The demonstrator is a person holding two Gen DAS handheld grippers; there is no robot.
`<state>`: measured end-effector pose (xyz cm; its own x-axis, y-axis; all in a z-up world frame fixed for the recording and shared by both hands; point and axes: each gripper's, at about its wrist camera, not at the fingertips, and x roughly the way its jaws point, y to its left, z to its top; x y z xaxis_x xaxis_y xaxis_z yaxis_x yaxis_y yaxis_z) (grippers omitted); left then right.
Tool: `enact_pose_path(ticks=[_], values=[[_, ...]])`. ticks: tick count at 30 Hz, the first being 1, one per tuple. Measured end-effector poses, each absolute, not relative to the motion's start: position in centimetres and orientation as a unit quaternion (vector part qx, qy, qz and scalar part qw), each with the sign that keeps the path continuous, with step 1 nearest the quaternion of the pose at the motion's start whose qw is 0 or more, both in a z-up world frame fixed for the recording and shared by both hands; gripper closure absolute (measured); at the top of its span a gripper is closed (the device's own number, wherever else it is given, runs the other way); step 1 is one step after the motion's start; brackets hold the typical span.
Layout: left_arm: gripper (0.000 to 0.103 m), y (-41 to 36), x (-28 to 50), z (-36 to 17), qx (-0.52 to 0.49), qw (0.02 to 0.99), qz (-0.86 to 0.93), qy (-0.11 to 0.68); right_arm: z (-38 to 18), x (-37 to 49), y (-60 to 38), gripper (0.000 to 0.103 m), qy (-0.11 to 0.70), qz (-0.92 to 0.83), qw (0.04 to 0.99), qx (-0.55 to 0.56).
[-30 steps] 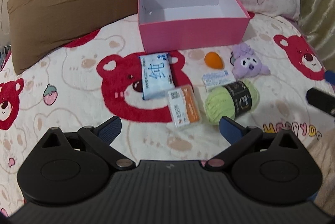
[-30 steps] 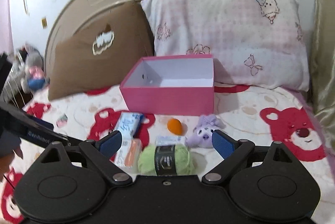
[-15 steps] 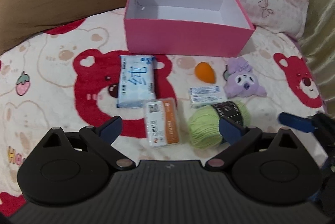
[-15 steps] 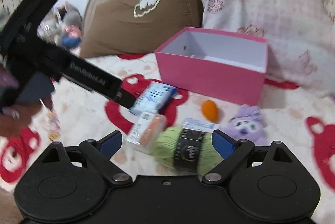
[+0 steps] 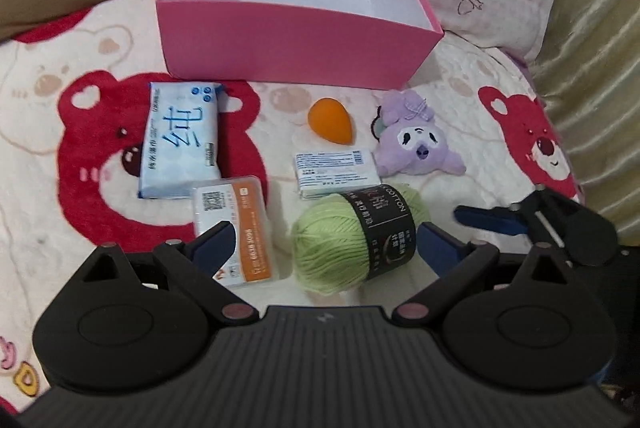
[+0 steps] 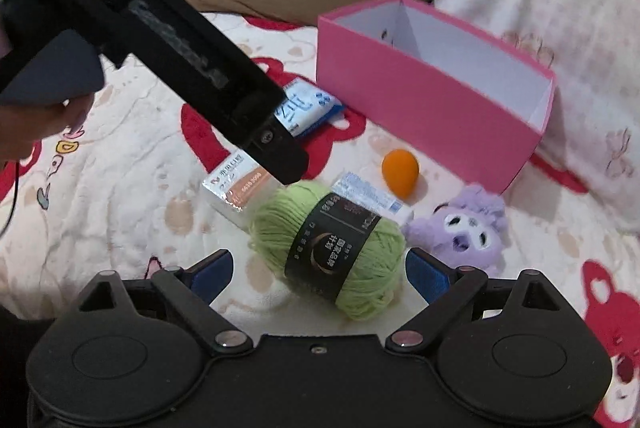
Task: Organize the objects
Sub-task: 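Close the right gripper around the green yarn ball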
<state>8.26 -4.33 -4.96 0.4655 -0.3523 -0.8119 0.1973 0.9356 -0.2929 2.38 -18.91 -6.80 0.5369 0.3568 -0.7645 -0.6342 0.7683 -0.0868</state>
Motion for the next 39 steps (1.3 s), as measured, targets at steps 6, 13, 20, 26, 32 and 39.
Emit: enact_pose_path(ticks=[6, 13, 20, 26, 32, 39], values=[[0.005, -5.4, 8.1, -6.7, -0.067, 0.856, -0.168, 0.484, -7.6, 4.3, -19.4, 0.008, 0.41, 0.3, 0.851, -0.134], [0.005, -6.2, 8.5, -8.2, -0.065, 0.857, -0.15, 0.488, -9.4, 4.4, -21.0, 0.008, 0.413, 0.28, 0.865, -0.061], [0.006, -4.9, 8.4, -9.0, -0.111, 0.863, -0.127, 0.476, -9.4, 4.3, -21.3, 0.009, 0.416, 0.292, 0.861, -0.03], [0.034, -4.4, 8.9, -9.5, -0.112, 0.869, -0.128, 0.464, -9.9, 5.5, -21.7, 0.012, 0.407, 0.258, 0.876, -0.03], [0.047, -5.8, 8.2, -10.5, -0.124, 0.851, -0.17, 0.48, -11.0, 5.4, -20.9, 0.025, 0.419, 0.262, 0.867, -0.066], [0.046, -7.1, 7.9, -10.5, -0.089, 0.856, -0.151, 0.486, -11.6, 6.1, -21.6, 0.013, 0.434, 0.245, 0.865, -0.048]])
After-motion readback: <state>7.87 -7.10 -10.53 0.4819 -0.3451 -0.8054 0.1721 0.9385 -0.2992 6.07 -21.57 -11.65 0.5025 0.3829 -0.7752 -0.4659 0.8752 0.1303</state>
